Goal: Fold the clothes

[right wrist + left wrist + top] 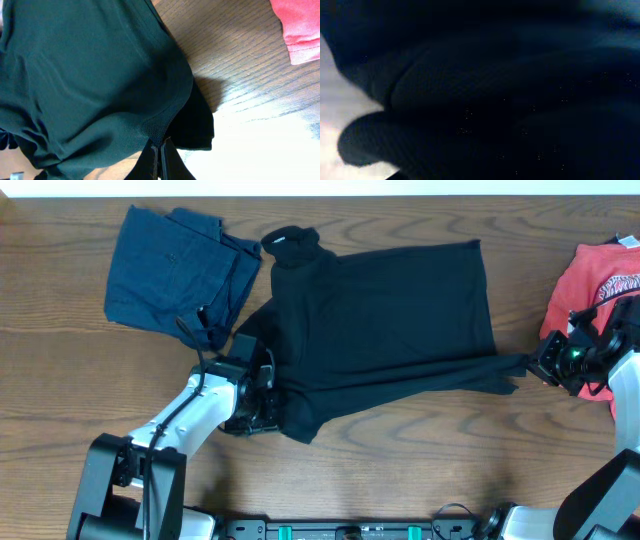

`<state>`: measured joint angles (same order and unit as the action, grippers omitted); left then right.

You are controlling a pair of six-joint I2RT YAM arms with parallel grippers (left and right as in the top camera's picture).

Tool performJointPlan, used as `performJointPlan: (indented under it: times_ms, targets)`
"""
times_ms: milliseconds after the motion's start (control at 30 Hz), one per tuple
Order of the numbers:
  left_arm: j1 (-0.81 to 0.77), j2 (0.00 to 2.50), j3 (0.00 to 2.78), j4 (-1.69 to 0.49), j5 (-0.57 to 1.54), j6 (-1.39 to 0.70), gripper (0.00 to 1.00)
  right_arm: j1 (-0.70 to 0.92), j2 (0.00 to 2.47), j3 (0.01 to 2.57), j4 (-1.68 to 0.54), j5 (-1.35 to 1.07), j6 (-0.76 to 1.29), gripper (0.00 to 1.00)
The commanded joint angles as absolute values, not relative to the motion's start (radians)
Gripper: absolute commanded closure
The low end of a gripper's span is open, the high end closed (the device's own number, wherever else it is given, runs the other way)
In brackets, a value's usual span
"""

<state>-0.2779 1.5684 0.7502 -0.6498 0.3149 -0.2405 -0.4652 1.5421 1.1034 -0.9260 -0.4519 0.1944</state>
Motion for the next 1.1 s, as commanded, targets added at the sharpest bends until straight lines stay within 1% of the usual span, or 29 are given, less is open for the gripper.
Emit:
performJointPlan:
  times_ms: [0, 367, 400, 467, 600, 700, 800, 933, 1067]
  targets:
    - [-0.278, 1.565, 0.741, -0.615, 0.314, -0.262, 0.51, -0.459, 1.545, 1.111, -0.926, -0.449, 0.205, 0.99]
    - [-0.278, 1.576, 0.74, -0.582, 0.295, -0.283, 0.5, -0.459, 1.545, 1.111, -0.93, -0.45, 0.205, 0.99]
    - [-0.279, 1.582, 0.739, -0.575, 0.295, -0.283, 0.52, -0.459, 1.545, 1.111, -0.93, -0.45, 0.205, 0.99]
    - [-0.279, 1.597, 0.735, -0.558, 0.295, -0.283, 0.61, -0.459, 1.545, 1.111, -0.931, -0.45, 0.205, 0.99]
    - [-0.279, 1.646, 0.727, -0.539, 0.295, -0.283, 0.73, -0.459, 1.545, 1.111, -0.933, -0.454, 0.205, 0.99]
    - [-0.278, 1.683, 0.727, -0.539, 0.295, -0.282, 0.85, -0.459, 1.545, 1.111, -0.935, -0.454, 0.205, 0.99]
    - [-0.278, 1.694, 0.727, -0.536, 0.295, -0.282, 0.93, -0.459, 1.545, 1.111, -0.935, -0.454, 0.205, 0.99]
    - [-0.278, 1.674, 0.731, -0.554, 0.296, -0.283, 0.94, -0.459, 1.545, 1.111, -0.937, -0.454, 0.205, 0.99]
    - [-0.278, 1.603, 0.781, -0.691, 0.295, -0.282, 0.94, -0.459, 1.545, 1.111, -0.939, -0.453, 0.205, 0.99]
